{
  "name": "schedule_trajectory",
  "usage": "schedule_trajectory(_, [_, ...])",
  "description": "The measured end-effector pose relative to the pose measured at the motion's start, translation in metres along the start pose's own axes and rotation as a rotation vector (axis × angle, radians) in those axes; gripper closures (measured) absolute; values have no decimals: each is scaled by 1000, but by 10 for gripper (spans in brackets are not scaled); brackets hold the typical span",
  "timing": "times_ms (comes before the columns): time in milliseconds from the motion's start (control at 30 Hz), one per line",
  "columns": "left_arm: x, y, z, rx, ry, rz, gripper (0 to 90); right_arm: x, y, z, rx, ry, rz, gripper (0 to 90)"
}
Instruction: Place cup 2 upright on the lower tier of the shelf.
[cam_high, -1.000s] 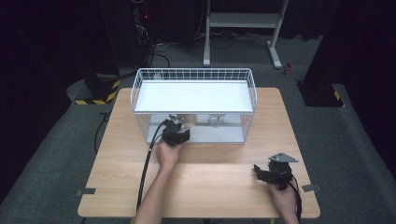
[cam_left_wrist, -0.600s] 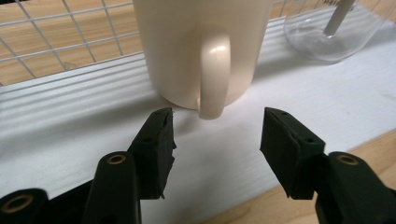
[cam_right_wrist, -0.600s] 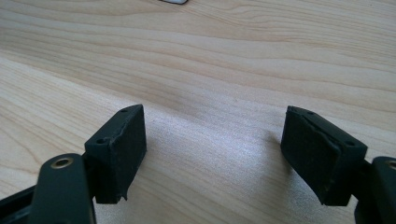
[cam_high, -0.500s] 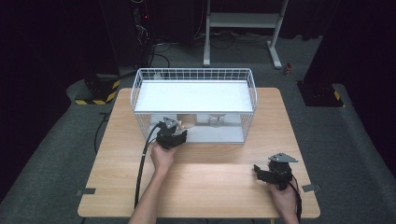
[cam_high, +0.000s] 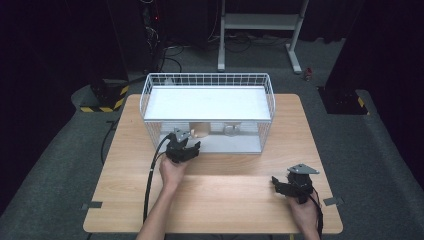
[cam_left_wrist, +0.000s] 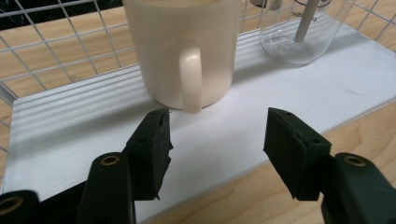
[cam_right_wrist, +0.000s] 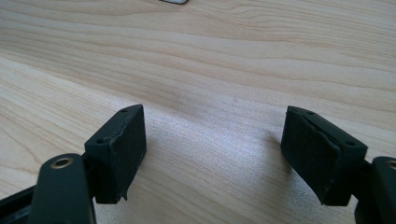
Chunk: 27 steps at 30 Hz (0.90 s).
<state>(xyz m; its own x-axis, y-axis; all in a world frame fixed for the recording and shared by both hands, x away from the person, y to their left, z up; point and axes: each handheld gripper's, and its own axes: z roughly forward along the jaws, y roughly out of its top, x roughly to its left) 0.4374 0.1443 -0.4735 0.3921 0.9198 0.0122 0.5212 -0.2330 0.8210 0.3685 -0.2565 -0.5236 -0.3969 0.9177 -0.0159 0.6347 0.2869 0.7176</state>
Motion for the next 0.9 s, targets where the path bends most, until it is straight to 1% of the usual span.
schedule_trajectory(100, [-1, 1, -4, -8, -5, 7, 402, 0, 0, 0, 0, 0, 0, 224])
schedule_trajectory(233, [-1, 2, -10, -22, -18, -5, 396, 0, 0, 0, 0, 0, 0, 224])
schedule_trajectory(300, [-1, 2, -13, -26, -33, -14, 392, 0, 0, 0, 0, 0, 0, 224])
schedule_trajectory(400, [-1, 2, -17, -18, -39, -9, 388, 0, 0, 0, 0, 0, 0, 223])
schedule_trajectory(467, [-2, 1, -19, -26, -46, -12, 384, 0, 0, 0, 0, 0, 0, 224])
schedule_trajectory(533, [-1, -1, -21, -33, -47, -19, 382, 0, 0, 0, 0, 0, 0, 224])
schedule_trajectory(567, [0, -3, -22, -35, -48, -28, 381, 0, 0, 0, 0, 0, 0, 224])
schedule_trajectory(767, [3, -8, -29, -28, -39, -29, 374, 0, 0, 0, 0, 0, 0, 223])
schedule_trajectory(867, [5, -10, -33, -39, -38, -31, 372, 0, 0, 0, 0, 0, 0, 224])
schedule_trajectory(900, [5, -10, -34, -43, -37, -37, 372, 0, 0, 0, 0, 0, 0, 224])
